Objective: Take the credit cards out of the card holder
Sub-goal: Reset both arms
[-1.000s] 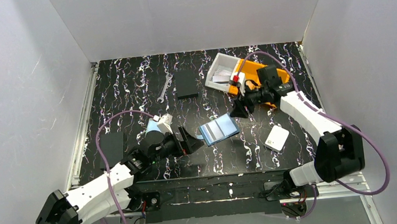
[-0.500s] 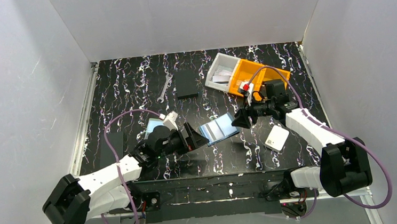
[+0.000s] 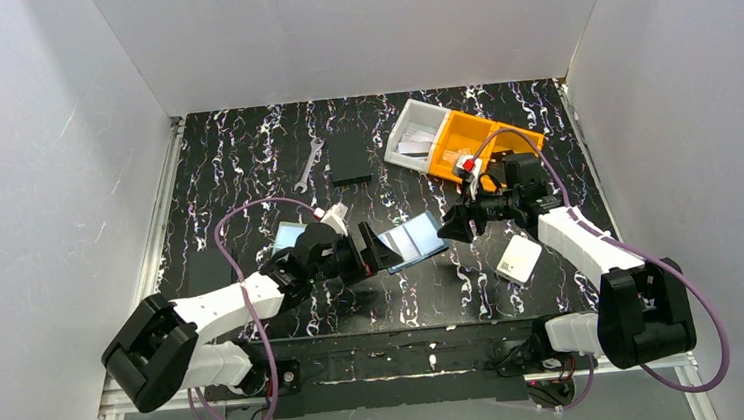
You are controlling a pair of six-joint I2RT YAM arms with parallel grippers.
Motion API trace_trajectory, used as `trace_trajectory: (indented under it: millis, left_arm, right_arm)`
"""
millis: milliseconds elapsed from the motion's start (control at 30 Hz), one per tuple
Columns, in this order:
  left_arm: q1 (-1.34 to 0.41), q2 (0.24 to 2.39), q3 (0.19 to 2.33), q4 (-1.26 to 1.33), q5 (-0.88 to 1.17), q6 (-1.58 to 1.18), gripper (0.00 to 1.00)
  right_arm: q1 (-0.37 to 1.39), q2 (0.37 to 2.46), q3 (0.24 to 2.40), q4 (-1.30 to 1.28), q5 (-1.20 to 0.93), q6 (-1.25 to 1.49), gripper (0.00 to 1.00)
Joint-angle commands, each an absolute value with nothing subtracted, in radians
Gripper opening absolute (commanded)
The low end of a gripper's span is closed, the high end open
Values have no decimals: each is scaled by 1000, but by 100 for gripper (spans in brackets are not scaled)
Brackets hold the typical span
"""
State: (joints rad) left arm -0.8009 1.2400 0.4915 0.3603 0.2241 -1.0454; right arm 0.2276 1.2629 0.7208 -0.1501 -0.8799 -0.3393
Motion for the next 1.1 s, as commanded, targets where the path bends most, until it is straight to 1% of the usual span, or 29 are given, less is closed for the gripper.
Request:
trace_trajectory:
  millis: [0, 400, 833, 1067]
  left_arm:
    - [-798, 1279, 540, 367, 263, -1036, 98]
    - [-799, 1358, 579, 364, 276, -1035, 98]
    - [-814, 1425, 613, 353, 264, -1050, 95]
    - [-828, 1446, 615, 340, 224, -1080, 93]
  right_arm:
    - [211, 1244, 706, -112, -917, -354, 61]
    - [202, 1265, 703, -111, -928, -354, 61]
    - [199, 1277, 701, -109, -928, -354, 61]
    - [198, 1272, 700, -109, -927, -354, 61]
